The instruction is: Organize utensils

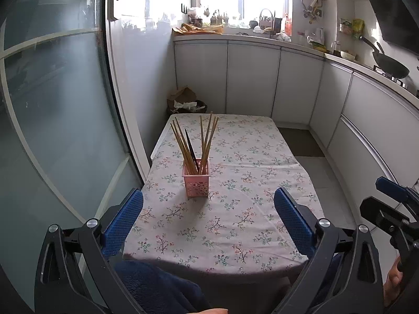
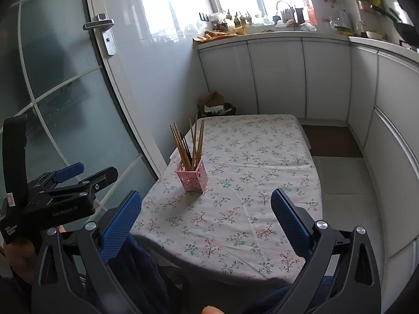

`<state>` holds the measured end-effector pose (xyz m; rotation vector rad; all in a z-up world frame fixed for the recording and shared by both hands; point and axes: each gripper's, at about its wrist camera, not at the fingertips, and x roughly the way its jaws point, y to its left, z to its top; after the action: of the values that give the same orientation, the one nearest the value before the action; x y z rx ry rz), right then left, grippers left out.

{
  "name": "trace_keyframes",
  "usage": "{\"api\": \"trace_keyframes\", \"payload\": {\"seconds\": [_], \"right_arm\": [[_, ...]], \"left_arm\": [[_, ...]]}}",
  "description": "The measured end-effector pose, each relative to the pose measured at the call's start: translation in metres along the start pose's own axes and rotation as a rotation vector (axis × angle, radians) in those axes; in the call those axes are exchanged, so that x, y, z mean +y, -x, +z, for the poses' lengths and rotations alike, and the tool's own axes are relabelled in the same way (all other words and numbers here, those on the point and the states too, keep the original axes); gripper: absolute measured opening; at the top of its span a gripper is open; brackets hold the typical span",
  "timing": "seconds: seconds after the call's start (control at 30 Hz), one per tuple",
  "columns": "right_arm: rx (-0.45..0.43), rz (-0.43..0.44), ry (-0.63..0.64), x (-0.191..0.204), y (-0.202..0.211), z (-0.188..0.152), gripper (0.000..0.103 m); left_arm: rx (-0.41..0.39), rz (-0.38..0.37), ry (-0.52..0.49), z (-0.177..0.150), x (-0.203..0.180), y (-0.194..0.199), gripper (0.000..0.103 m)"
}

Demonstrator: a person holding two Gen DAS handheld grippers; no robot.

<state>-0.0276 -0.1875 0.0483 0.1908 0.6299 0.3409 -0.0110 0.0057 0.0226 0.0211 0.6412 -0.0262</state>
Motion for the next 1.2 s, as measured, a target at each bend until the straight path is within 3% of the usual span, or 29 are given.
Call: {"api": "trace_keyframes", "payload": {"seconds": [1.2], "right_arm": [[0.012, -0.029, 0.014, 0.0048, -0.0049, 0.0014, 0.096]], "left_arm": [[0.013, -0.011, -0.006, -0.0001, 0.0040, -0.0021, 0.096]]}}
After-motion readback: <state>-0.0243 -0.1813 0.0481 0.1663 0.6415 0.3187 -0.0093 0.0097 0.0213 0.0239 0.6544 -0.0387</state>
